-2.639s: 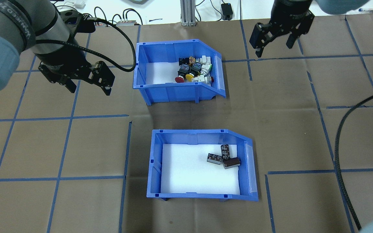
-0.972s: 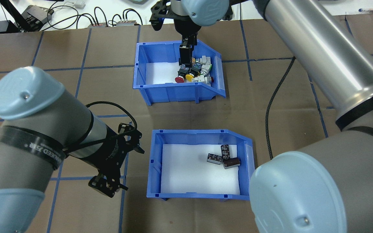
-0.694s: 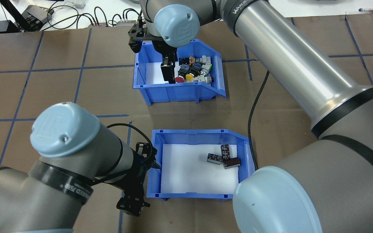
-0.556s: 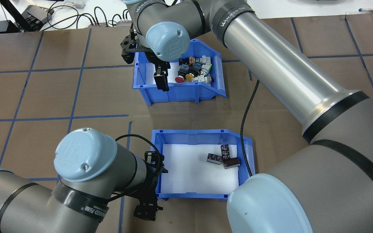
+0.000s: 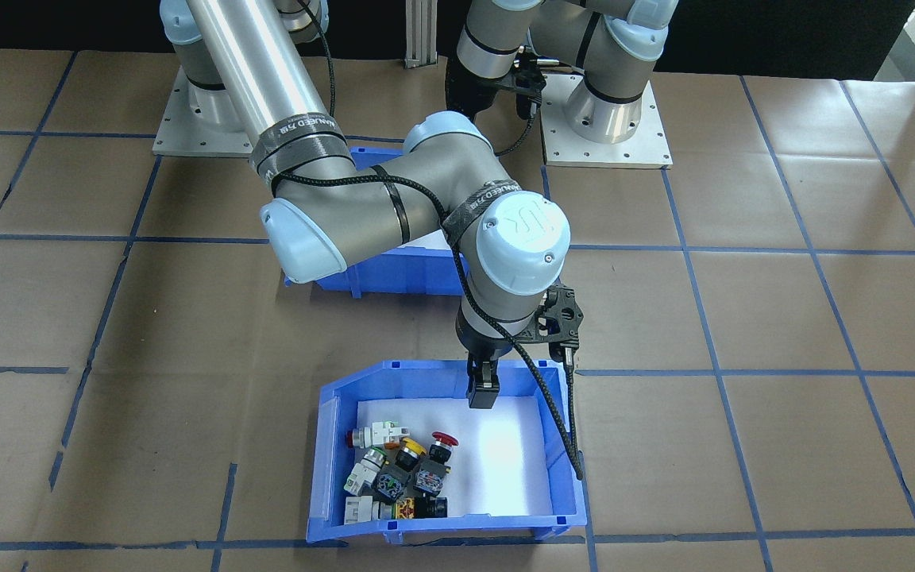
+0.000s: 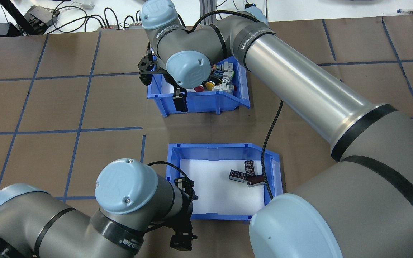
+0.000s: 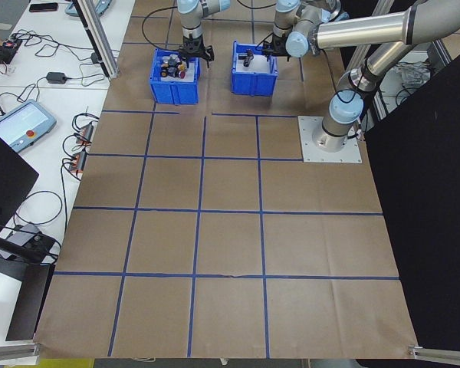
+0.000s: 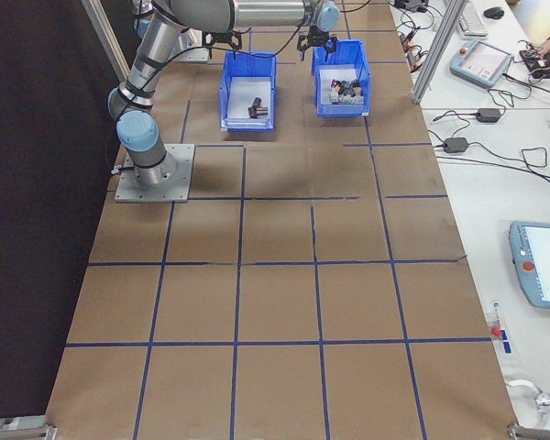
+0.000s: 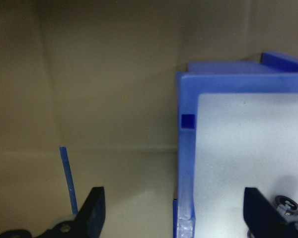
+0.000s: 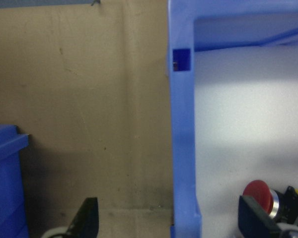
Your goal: Place battery box in front
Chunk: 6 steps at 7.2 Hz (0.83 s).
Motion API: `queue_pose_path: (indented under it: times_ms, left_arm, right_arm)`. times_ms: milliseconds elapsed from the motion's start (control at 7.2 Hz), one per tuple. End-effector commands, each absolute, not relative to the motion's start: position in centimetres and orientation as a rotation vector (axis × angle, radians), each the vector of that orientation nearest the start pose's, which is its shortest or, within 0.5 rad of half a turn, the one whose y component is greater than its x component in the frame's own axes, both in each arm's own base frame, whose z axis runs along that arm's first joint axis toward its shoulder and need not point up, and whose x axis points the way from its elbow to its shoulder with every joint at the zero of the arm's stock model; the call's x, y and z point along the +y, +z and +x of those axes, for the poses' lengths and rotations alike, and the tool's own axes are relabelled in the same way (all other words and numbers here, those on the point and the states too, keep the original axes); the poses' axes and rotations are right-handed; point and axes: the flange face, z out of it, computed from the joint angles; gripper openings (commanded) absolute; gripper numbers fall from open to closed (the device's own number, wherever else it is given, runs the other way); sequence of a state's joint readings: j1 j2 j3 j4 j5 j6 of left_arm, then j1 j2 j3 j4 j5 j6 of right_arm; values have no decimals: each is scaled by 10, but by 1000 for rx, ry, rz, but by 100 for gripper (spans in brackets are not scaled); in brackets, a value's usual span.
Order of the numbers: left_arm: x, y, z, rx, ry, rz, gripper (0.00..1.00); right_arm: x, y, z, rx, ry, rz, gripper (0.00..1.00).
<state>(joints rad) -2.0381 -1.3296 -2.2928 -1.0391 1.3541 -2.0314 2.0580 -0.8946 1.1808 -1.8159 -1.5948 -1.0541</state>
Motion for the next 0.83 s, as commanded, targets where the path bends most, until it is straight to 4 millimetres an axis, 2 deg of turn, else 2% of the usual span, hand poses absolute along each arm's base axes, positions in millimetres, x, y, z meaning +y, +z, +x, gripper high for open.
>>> queue_pose_path:
  times_ms: [0, 278, 417, 556, 694]
  left_arm:
    - [-238, 287, -315, 2289, 316, -2277, 97]
    - [-251, 273, -323, 2303, 291, -2296, 96]
    - [-254, 270, -324, 2288, 264, -2316, 90]
    - [-255, 268, -324, 2274, 261, -2321, 82]
    - [-255, 267, -324, 2271, 259, -2322, 64]
  right_arm:
    - [-582, 259, 457, 2279, 55, -2177, 94]
    - [-583, 268, 457, 2291, 34, -2178, 42]
    - [-583, 274, 457, 2293, 20, -2180, 23]
    - [-584, 281, 457, 2296, -1, -2182, 12]
    - [-590, 291, 459, 2300, -65, -2195, 4]
